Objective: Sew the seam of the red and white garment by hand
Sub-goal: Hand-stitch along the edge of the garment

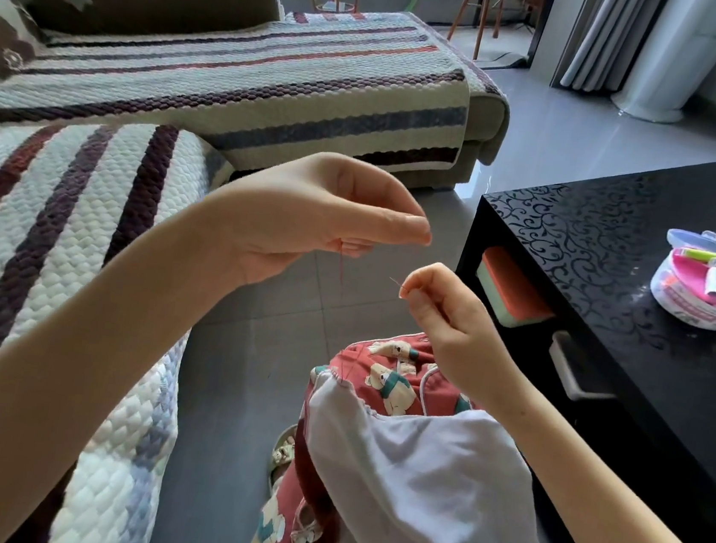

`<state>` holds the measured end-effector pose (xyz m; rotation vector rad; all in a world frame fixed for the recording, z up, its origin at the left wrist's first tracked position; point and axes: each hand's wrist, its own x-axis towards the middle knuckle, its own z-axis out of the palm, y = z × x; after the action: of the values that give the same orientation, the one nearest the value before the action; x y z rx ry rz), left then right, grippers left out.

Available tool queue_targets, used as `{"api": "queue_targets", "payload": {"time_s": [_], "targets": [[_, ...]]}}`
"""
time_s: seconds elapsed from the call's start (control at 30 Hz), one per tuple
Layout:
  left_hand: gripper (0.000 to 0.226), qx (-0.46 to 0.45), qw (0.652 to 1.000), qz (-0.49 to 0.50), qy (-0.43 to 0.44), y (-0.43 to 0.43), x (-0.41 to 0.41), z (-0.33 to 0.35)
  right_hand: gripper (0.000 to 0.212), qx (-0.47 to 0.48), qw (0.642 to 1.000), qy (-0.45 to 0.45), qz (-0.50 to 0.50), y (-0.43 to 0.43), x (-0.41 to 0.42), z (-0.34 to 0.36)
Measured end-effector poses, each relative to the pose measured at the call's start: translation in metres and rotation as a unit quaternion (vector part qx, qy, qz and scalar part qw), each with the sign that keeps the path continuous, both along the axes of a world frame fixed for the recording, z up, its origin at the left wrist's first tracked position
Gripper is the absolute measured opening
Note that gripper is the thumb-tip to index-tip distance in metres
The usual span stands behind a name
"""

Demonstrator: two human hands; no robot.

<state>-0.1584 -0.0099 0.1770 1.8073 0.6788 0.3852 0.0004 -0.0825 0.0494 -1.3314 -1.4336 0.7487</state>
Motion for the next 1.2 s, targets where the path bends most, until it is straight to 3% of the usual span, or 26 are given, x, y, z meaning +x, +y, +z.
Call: {"api": "queue_targets", "payload": {"time_s": [0.1,0.23,0.37,0.47,0.57,0.7,0.8,1.0,1.1,1.2], "targets": [[0.019,0.003,1.0,0.0,-0.008,0.004,0.001,0.003,0.013,0.013,0.999,0.018,0.042,-0.003,-0.008,0.011],[0.012,-0.015,0.999,0.027,-0.01,0.01,0.002,-0.004,0.008,0.034,0.972,0.183,0.143,-0.016,-0.013,0.023],[0.012,-0.054,0.993,0.102,-0.003,0.018,0.002,-0.024,0.022,0.07,0.956,0.273,0.082,-0.019,-0.009,0.026],[0.006,-0.055,0.988,0.144,0.011,0.02,0.006,-0.05,0.021,0.062,0.942,0.328,0.02,-0.017,-0.001,0.02],[0.016,-0.001,0.993,0.107,0.055,0.017,0.008,-0.087,0.014,0.044,0.928,0.371,0.017,-0.019,0.008,0.015],[0.05,-0.067,0.986,-0.06,0.143,0.007,0.003,-0.126,0.013,0.033,0.912,0.405,0.059,-0.02,0.021,0.015],[0.047,-0.103,0.976,-0.109,0.159,0.001,-0.001,-0.136,0.011,0.037,0.901,0.427,0.071,-0.018,0.029,0.016],[0.016,-0.174,0.972,-0.1,0.124,0.001,-0.022,-0.147,0.023,0.005,0.898,0.439,-0.032,-0.011,0.065,0.011],[0.014,-0.19,0.976,-0.04,0.097,-0.004,-0.033,-0.149,0.023,-0.06,0.915,0.374,-0.137,-0.004,0.081,-0.013],[0.012,-0.227,0.971,0.038,0.062,-0.01,-0.041,-0.152,0.022,-0.121,0.907,0.344,-0.211,0.001,0.083,-0.039]]}}
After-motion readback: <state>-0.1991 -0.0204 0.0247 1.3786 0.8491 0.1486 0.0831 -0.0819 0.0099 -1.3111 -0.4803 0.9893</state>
